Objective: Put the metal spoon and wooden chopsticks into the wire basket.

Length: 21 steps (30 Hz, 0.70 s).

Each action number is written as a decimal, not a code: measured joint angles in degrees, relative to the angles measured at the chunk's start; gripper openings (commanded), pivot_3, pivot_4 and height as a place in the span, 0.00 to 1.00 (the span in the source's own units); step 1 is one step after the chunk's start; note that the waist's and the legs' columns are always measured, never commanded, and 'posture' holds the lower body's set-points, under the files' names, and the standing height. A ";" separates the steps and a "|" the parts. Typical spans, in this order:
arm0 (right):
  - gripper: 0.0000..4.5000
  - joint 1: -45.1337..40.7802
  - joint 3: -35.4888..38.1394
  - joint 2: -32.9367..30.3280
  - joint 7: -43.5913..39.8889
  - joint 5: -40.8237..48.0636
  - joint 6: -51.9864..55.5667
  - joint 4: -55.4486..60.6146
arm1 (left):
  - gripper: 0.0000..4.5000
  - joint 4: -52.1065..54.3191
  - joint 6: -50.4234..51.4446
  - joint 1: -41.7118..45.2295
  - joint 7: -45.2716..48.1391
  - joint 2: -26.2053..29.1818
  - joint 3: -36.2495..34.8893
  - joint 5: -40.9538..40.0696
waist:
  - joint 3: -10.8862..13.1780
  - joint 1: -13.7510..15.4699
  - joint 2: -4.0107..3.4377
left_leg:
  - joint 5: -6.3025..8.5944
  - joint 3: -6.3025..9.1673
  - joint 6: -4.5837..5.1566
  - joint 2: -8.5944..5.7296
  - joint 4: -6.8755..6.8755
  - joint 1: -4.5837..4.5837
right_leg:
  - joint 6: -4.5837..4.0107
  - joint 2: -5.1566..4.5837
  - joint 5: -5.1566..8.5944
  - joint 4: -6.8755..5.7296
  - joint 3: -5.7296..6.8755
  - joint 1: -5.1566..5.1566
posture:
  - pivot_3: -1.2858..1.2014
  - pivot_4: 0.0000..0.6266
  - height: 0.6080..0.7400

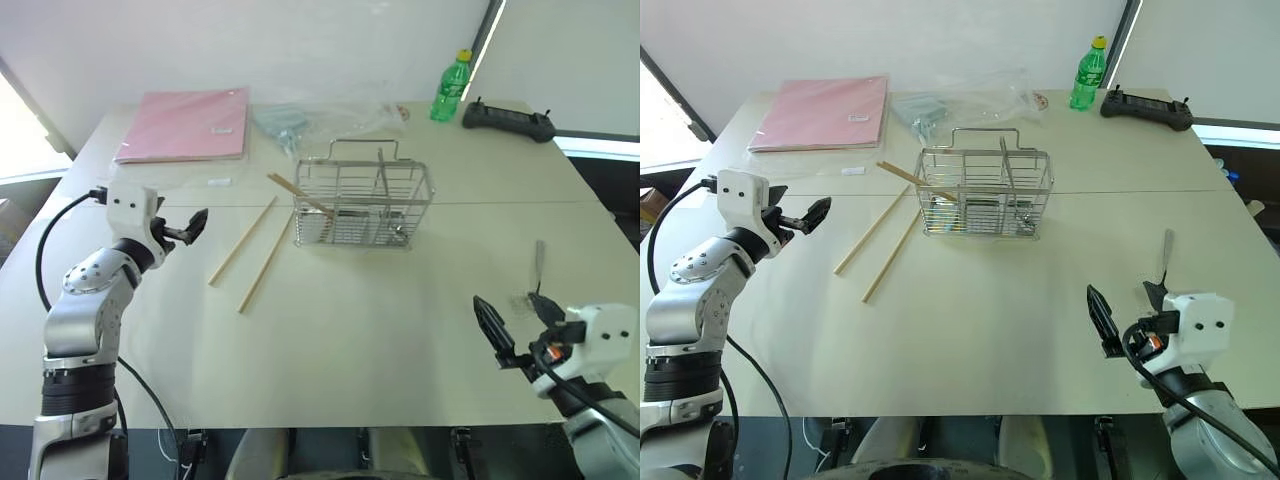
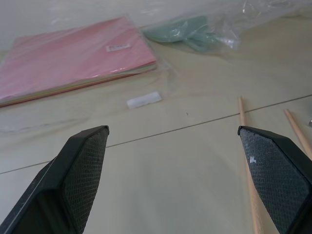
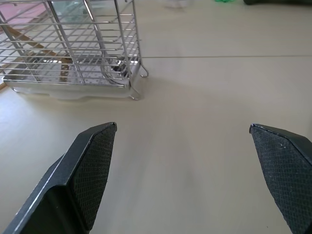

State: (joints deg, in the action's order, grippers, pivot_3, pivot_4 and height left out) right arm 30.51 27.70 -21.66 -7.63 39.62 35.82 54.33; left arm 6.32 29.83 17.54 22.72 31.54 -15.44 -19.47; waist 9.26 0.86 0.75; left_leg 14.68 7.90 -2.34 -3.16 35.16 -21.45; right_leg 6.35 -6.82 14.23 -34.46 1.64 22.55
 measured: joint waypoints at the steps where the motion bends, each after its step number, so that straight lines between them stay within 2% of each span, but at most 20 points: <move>1: 0.99 -0.36 0.06 -0.14 0.61 0.41 0.60 0.19 | 1.00 0.09 0.00 0.00 0.15 0.00 0.00 0.01 | 0.00 -0.01 0.00 | 0.00 -0.01 0.00 -0.01 0.00 0.00 | 0.00 0.01 0.00 0.00 0.00 0.00 | 0.52 0.24 0.76; 21: 0.99 -3.53 3.52 -5.84 4.52 7.30 5.09 0.64 | 1.00 2.68 1.15 -2.01 -0.48 -0.34 0.00 -1.25 | -0.01 -0.04 0.02 | -0.01 -0.05 0.02 -0.02 0.08 0.04 | 0.02 0.05 -0.03 -0.02 0.00 -0.07 | 0.52 0.24 0.76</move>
State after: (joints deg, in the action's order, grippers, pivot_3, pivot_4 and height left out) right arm 26.98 31.21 -27.50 -3.11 46.93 40.92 54.97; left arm 9.00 30.99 15.54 22.24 31.20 -15.43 -20.72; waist 9.25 0.82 0.77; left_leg 14.67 7.85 -2.33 -3.19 35.24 -21.42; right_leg 6.37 -6.78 14.20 -34.47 1.65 22.48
